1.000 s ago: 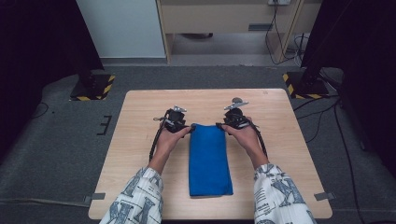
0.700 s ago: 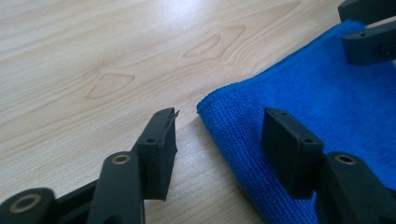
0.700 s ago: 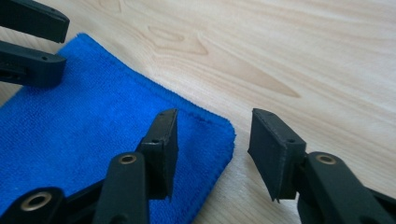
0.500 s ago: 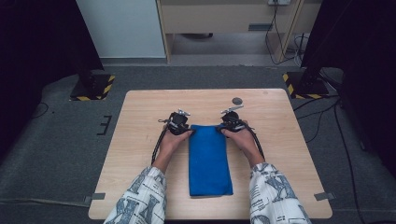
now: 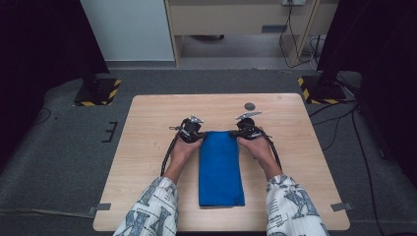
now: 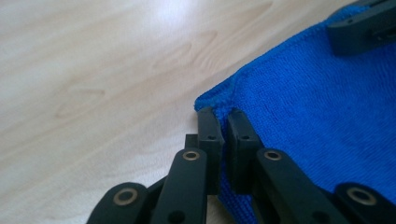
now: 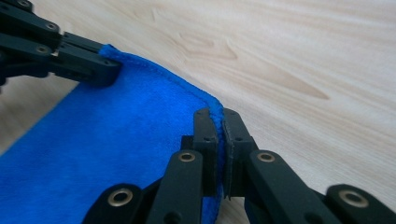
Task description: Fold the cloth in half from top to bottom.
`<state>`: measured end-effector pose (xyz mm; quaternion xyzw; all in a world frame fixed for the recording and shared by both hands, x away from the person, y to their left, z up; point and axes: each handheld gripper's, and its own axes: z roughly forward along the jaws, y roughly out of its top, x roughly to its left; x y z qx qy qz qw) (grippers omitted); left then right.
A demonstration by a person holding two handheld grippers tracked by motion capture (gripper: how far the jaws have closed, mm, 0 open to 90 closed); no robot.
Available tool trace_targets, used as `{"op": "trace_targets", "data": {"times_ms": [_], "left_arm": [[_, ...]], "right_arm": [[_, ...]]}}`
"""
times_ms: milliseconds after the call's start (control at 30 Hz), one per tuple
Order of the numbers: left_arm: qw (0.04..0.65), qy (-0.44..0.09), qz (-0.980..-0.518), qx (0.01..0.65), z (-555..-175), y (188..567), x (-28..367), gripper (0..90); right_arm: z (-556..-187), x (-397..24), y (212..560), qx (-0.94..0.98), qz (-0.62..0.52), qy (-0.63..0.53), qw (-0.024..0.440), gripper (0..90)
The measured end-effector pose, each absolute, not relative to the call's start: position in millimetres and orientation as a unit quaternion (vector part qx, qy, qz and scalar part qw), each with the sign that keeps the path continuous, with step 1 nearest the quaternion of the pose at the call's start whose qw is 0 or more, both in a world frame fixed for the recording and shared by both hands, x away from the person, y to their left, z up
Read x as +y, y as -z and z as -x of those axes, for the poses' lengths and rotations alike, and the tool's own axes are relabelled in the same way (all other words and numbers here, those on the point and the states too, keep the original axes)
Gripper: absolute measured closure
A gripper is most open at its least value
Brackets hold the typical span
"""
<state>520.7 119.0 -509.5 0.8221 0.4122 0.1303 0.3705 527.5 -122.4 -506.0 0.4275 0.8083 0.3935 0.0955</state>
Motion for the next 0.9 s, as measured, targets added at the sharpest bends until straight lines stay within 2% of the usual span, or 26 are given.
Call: {"op": "trace_targets", "data": {"times_ms": [367,900], "left_arm": [[0.401,-0.154,-0.808,0.403,-517,477,121,85.6],[0.422,-0.176,-0.798,0.393,-529,446,126,85.6]], "right_arm": [[-526,-128,471,0.796,-0.419,-0.419,0.121,86.7],[-536,-127,451,0.778,-0.416,-0.448,0.146,86.4]]}}
